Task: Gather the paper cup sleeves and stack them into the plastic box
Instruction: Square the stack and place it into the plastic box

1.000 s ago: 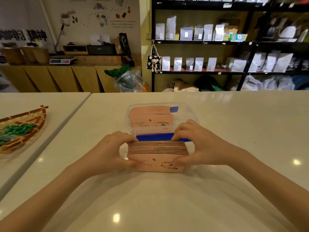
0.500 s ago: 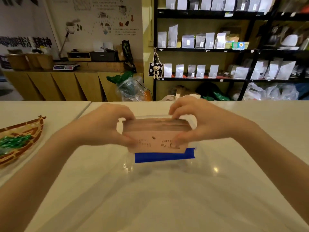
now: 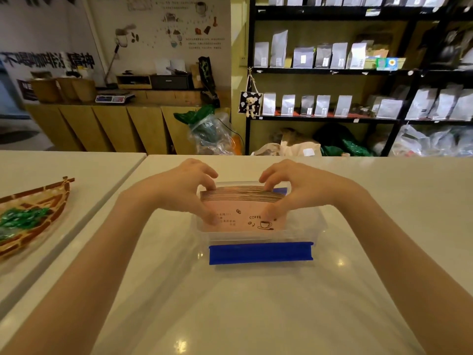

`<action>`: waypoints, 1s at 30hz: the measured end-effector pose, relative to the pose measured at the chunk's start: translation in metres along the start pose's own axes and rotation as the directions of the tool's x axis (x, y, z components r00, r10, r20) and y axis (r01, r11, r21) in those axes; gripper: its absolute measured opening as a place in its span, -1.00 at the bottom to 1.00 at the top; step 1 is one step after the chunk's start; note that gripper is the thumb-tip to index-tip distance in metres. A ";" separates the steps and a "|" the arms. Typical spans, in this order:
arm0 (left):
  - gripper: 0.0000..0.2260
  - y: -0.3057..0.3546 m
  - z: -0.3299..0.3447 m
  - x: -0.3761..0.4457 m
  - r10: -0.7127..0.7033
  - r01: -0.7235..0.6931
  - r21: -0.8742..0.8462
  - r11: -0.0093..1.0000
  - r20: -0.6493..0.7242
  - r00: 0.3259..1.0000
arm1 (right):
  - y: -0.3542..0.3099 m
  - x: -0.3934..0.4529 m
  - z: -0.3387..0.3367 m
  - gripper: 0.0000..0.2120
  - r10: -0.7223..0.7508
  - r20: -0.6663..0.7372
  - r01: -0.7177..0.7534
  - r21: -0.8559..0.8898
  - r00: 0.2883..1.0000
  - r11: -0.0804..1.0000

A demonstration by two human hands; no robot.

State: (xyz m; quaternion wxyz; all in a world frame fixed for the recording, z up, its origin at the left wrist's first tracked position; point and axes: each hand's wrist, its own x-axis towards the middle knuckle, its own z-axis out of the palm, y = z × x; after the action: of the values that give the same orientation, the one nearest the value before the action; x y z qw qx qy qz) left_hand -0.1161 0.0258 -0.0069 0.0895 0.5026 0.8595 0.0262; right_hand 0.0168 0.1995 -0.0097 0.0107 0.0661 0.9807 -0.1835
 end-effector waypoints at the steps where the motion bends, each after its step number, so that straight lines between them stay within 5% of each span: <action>1: -0.50 0.000 0.002 0.002 -0.010 0.009 0.012 1.000 0.022 1.000 | 0.001 0.002 0.002 -0.59 0.002 0.024 -0.002 -0.010 1.000 1.000; 12: -0.54 0.003 0.020 0.010 -0.021 -0.006 0.220 0.976 0.118 0.993 | 0.005 0.010 0.020 -0.57 -0.001 0.091 0.014 -0.137 0.996 0.991; 21: -0.55 0.004 0.003 -0.001 -0.059 0.048 0.099 0.994 0.115 0.992 | 0.002 -0.004 0.000 -0.70 0.020 0.003 -0.020 -0.034 1.000 0.999; 30: -0.66 0.002 0.002 -0.005 -0.095 0.089 0.106 0.990 0.054 0.994 | 0.014 0.000 0.018 -0.81 0.160 -0.110 -0.185 -0.275 0.981 0.944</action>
State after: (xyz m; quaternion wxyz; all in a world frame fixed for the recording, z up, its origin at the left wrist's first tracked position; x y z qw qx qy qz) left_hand -0.1116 0.0227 -0.0076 0.0900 0.4669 0.8789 -0.0372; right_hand 0.0189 0.2056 -0.0311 -0.0060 0.1574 0.9868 -0.0365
